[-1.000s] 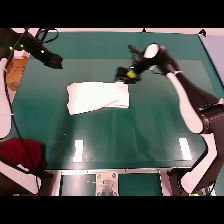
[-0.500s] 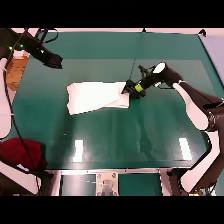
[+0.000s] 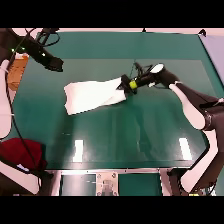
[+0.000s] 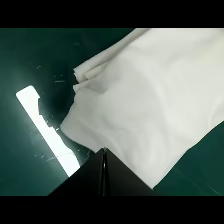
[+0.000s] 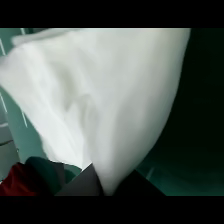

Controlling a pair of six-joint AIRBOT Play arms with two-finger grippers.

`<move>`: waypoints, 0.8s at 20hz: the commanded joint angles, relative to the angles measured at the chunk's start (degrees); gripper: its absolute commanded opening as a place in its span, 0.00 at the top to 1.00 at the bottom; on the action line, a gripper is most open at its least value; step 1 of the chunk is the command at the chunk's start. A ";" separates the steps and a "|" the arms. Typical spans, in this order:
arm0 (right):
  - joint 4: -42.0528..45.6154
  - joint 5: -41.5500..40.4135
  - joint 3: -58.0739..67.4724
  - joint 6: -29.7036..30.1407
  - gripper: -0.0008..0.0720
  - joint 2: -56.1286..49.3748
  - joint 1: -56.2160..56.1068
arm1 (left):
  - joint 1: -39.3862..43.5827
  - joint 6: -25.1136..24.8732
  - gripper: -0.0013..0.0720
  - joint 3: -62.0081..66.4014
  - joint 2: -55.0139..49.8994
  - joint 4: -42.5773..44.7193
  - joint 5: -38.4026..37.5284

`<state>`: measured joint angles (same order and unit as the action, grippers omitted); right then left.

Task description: Fold the shirts.

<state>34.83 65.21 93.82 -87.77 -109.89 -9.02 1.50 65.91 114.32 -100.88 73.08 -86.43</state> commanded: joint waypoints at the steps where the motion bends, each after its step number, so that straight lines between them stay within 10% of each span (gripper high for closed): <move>1: -1.22 6.73 6.56 1.27 0.96 4.46 5.60 | 0.00 0.04 0.95 -0.22 0.02 0.00 -0.15; 16: -1.22 22.86 10.62 0.42 0.96 19.69 64.02 | 0.00 0.07 0.95 -0.22 0.02 -4.85 -1.57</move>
<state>33.69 86.48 104.36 -87.33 -90.72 45.47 1.50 66.02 114.13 -100.86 70.30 -87.94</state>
